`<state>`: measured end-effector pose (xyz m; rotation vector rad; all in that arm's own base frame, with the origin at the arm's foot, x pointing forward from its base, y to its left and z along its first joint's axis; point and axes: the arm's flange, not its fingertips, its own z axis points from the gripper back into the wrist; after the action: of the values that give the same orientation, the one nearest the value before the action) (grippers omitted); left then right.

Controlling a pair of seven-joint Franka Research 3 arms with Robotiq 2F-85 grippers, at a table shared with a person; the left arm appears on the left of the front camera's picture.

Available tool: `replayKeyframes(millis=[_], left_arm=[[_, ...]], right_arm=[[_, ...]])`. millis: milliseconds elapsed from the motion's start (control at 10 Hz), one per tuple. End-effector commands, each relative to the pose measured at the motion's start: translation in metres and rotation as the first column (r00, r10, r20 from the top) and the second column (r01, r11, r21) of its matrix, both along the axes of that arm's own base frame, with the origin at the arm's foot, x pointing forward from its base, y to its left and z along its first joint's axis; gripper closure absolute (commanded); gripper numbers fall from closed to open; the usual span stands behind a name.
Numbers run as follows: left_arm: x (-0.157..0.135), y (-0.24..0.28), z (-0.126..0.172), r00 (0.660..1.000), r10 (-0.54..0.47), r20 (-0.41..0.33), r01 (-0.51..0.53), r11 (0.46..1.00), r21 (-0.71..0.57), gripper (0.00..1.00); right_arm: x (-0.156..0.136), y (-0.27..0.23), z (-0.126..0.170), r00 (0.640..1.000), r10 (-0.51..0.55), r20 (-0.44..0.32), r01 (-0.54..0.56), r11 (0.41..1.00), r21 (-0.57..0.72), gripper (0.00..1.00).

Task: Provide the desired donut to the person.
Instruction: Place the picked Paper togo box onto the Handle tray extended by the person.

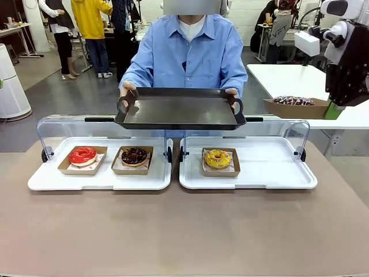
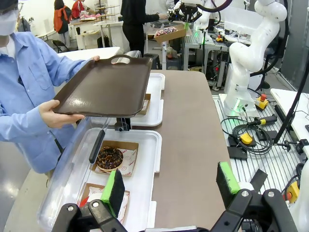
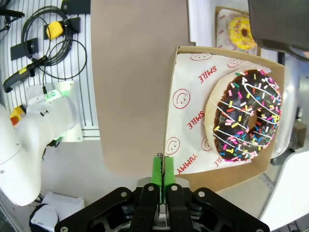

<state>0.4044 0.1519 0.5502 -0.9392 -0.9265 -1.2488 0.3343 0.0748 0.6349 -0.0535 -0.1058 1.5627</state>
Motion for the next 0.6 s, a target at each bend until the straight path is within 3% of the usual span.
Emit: replayKeyframes(millis=[0,400,500], left_arm=[[-0.002,0.001,0.002,1.000,-0.003,0.004,0.003,1.000,-0.005,0.00],[-0.002,0.001,0.002,1.000,-0.003,0.004,0.003,1.000,-0.005,0.00],[-0.002,0.001,0.002,1.000,-0.003,0.004,0.003,1.000,-0.005,0.00]], right_arm=[[-0.001,0.000,-0.002,1.000,-0.010,-0.003,0.010,1.000,-0.007,1.00],[0.000,0.000,0.000,1.000,0.000,0.000,0.000,1.000,0.000,0.98],[-0.013,0.017,0.020,0.997,0.043,0.071,-0.042,0.999,-0.015,0.98]])
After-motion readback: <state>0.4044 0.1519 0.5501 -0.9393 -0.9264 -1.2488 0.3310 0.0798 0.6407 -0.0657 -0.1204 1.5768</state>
